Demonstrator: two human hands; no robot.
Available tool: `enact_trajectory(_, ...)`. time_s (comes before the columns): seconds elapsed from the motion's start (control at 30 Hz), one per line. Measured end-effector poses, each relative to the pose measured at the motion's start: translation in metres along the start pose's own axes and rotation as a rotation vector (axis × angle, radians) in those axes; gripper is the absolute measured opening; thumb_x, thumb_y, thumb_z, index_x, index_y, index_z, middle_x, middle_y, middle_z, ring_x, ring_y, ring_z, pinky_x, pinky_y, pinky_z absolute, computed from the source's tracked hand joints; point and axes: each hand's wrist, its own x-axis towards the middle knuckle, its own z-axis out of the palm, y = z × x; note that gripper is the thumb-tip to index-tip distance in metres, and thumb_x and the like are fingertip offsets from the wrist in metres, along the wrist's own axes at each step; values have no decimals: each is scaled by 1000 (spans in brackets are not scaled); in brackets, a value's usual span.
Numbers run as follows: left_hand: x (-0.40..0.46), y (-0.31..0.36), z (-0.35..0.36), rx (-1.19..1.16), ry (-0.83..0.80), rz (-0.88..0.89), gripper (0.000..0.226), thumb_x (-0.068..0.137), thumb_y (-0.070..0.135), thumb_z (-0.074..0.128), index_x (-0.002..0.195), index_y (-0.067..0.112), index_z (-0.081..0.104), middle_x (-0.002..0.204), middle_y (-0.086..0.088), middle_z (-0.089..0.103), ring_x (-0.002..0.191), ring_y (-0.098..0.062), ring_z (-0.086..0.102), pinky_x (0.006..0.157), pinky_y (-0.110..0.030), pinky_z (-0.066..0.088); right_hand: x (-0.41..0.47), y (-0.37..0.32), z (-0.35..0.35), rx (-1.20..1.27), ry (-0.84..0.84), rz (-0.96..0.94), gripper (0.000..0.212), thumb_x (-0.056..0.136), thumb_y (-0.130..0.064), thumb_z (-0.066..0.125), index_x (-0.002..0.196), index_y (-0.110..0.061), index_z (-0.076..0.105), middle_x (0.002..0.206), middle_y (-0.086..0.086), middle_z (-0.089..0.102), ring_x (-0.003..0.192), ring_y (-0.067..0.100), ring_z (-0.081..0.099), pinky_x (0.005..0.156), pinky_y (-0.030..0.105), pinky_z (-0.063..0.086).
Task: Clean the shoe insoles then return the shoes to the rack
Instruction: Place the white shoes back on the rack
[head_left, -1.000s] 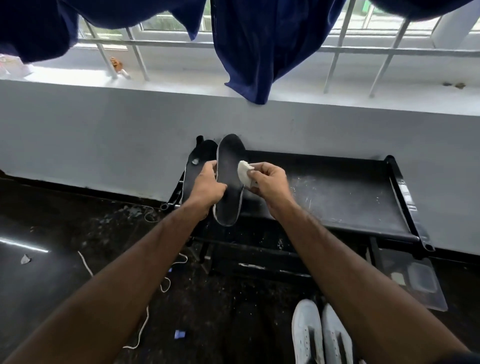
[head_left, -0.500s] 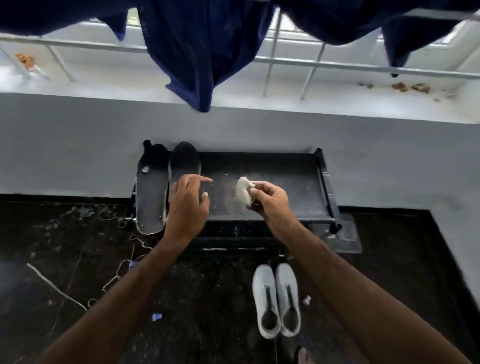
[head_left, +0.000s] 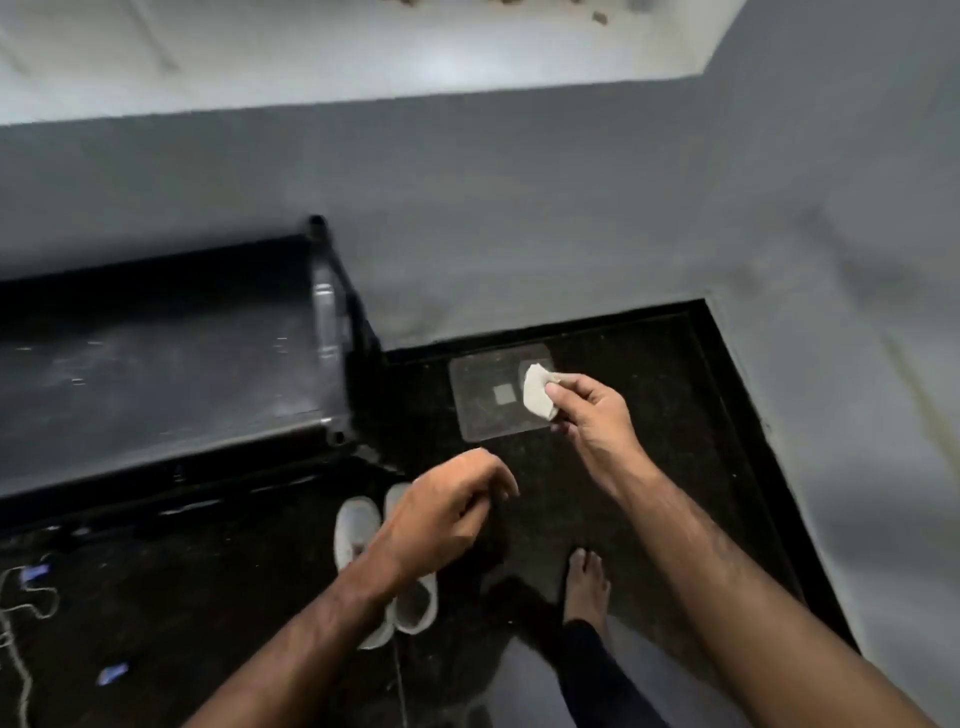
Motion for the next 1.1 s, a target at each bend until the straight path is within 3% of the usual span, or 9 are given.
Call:
enact_trajectory(0.2, 146, -106, 125, 120, -63, -232, 35, 89, 6, 51, 120, 17, 62, 117, -1, 63, 114, -15, 58, 102, -36, 46, 145, 91, -110, -273, 56, 98, 14, 91, -8, 70, 104, -2, 72, 87, 11, 71, 64, 11, 64, 53, 20, 52)
enact_trajectory(0.33, 205, -174, 169, 230, -67, -383, 48, 93, 2, 53, 139, 11, 51, 141, -14, 50, 134, -29, 44, 111, -36, 34, 223, 148, -127, -476, 57, 24, 14, 81, -36, 78, 85, -22, 78, 80, 2, 77, 77, 18, 74, 74, 40, 62)
enact_trajectory(0.43, 236, -219, 197, 293, -64, -426, 52, 94, 7, 55, 145, 11, 45, 144, -17, 46, 137, -32, 41, 114, -42, 33, 269, 182, -129, -651, 58, -41, 16, 85, -25, 76, 99, -19, 78, 94, 1, 78, 86, 11, 71, 80, 27, 57)
enact_trajectory(0.53, 252, -257, 217, 368, -94, -448, 56, 93, 11, 56, 146, 15, 42, 146, -16, 44, 138, -35, 40, 112, -53, 35, 310, 201, -119, -714, 73, -129, 17, 83, -14, 75, 100, -13, 77, 97, 4, 77, 83, 6, 64, 73, 12, 44)
enact_trajectory(0.63, 259, -289, 229, 406, -101, -453, 58, 93, 13, 57, 148, 13, 40, 147, -16, 44, 136, -36, 41, 109, -54, 38, 340, 220, -104, -736, 112, -178, 8, 79, -18, 77, 86, -17, 73, 88, 3, 75, 80, 13, 67, 73, 27, 52)
enact_trajectory(0.77, 262, -317, 237, 388, -76, -464, 63, 95, 12, 56, 154, 10, 33, 154, -17, 39, 141, -35, 37, 114, -52, 34, 361, 233, -89, -829, 74, -257, 14, 82, -16, 70, 96, -14, 74, 99, 7, 75, 92, 22, 70, 82, 34, 56)
enact_trajectory(0.9, 248, -321, 230, 276, -63, -527, 65, 99, 11, 54, 157, 6, 25, 162, -18, 28, 149, -32, 28, 122, -44, 25, 346, 235, -88, -786, 26, -188, 23, 86, -12, 69, 108, -9, 75, 107, 6, 75, 95, 14, 68, 86, 21, 51)
enact_trajectory(0.97, 229, -309, 219, 231, -48, -538, 63, 98, 8, 54, 156, 3, 30, 158, -21, 34, 147, -33, 33, 122, -41, 25, 324, 234, -93, -810, 22, -138, 22, 87, -8, 64, 106, -12, 76, 107, 5, 76, 96, 15, 69, 88, 25, 53)
enact_trajectory(1.1, 161, -269, 195, 168, -48, -524, 56, 96, 8, 54, 150, 2, 40, 151, -21, 44, 141, -33, 41, 119, -34, 28, 262, 221, -95, -774, 26, -104, 22, 88, -3, 63, 104, -10, 76, 100, 3, 75, 87, 8, 65, 70, 0, 41)
